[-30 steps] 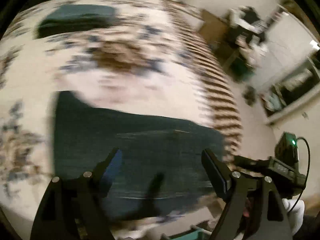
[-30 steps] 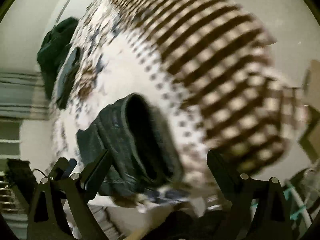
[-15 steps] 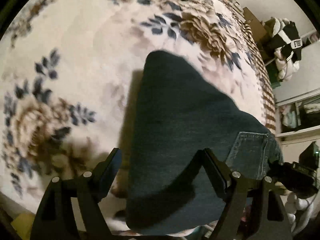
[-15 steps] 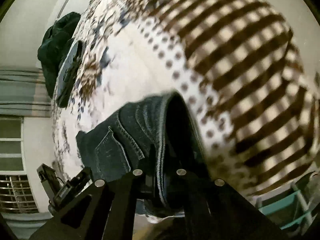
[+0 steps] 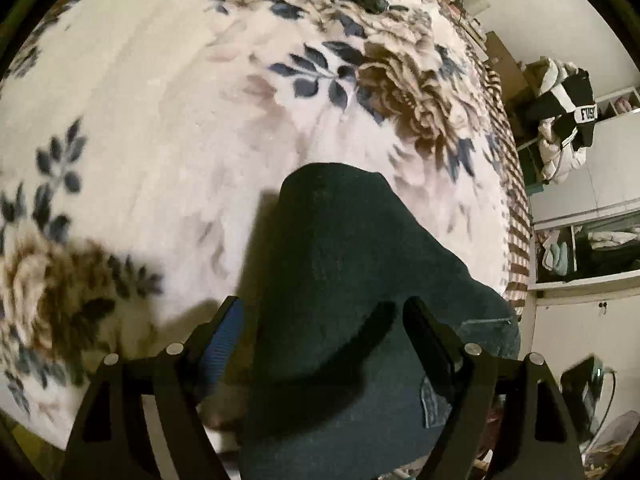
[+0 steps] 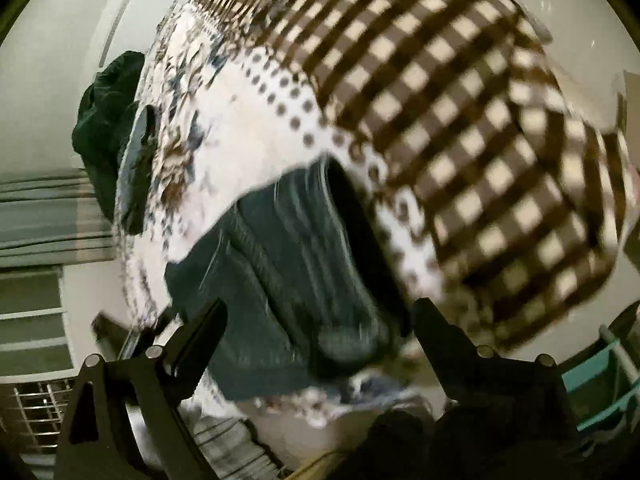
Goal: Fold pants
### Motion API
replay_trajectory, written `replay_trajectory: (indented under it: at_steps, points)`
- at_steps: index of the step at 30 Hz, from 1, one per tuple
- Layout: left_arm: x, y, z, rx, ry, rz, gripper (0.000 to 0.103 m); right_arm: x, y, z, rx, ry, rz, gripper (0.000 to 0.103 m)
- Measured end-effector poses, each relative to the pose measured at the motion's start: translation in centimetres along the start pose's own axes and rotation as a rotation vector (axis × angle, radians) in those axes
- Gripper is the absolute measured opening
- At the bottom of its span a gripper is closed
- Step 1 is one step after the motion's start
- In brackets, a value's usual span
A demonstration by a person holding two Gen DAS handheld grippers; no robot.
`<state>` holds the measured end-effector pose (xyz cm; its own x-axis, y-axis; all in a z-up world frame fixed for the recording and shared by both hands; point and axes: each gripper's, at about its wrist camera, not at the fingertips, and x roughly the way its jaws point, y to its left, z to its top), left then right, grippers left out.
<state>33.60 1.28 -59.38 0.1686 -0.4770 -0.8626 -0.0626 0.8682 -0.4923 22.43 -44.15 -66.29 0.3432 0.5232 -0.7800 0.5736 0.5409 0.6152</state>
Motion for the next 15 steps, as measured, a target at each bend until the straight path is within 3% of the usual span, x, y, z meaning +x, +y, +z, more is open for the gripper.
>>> replay_trajectory:
  at_steps: [7, 11, 15]
  points:
    - [1.1, 1.9, -1.5, -0.043, 0.059, -0.047, 0.081, 4.7, -4.2, -3.4, 0.168, 0.104, 0.029, 0.095]
    - [1.2, 2.5, -3.0, -0.058, 0.079, -0.068, 0.081, 7.0, -4.8, -3.5, 0.221, 0.009, 0.241, 0.094]
    - [1.3, 2.7, -4.1, -0.055, 0.091, -0.088, 0.081, 8.1, -3.8, -2.8, 0.184, -0.096, 0.251, 0.096]
